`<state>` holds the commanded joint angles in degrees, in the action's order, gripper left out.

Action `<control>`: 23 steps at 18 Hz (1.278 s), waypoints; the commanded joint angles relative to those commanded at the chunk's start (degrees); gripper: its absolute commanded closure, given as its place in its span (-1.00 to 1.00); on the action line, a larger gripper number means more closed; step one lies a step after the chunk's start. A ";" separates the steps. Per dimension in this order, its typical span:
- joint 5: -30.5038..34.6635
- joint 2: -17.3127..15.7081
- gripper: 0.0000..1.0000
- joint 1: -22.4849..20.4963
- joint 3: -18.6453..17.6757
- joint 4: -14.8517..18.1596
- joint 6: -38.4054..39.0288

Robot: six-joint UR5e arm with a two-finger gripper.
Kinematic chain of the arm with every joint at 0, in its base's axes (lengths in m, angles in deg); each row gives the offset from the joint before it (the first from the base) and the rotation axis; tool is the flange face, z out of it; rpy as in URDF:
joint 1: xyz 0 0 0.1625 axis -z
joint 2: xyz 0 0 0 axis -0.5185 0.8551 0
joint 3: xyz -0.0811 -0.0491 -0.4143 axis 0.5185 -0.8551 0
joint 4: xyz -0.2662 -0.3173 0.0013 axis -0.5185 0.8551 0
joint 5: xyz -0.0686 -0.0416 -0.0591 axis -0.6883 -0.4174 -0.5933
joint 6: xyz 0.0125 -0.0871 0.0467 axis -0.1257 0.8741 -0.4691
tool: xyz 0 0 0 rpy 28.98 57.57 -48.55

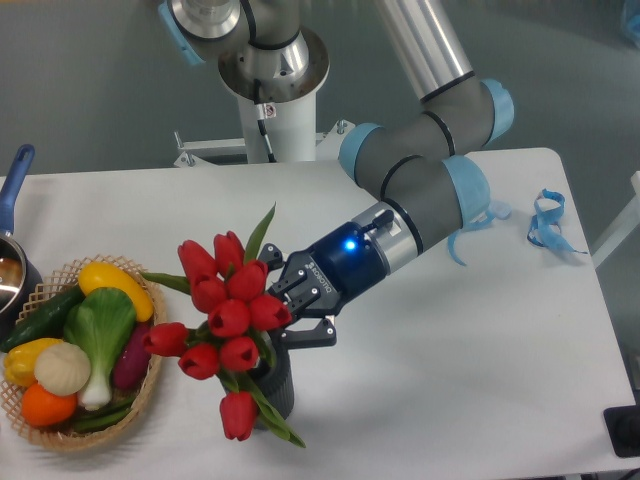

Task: Insert the flowers into the vase
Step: 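Lower the tulip stems into the black vase opening, then push the tulips down into the vase and open the gripper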

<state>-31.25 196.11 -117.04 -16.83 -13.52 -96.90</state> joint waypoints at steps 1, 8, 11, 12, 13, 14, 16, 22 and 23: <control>0.09 0.27 0.74 0.00 -0.26 0.00 -0.27; 2.10 1.23 0.74 0.09 -2.46 -0.09 -0.53; 2.46 1.67 0.71 0.17 -3.60 0.00 -2.71; 2.46 2.02 0.71 0.17 -4.04 0.00 -3.95; 2.46 2.11 0.69 0.26 -4.65 0.00 -5.00; 2.46 2.20 0.66 0.26 -5.09 0.00 -5.45; 2.46 2.29 0.31 0.26 -5.36 -0.09 -5.54; 2.46 1.94 -0.77 0.17 -5.63 0.00 -6.33; 2.55 1.85 -0.91 0.17 -5.63 0.00 -6.33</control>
<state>-28.70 197.96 -116.86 -22.45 -13.52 -103.23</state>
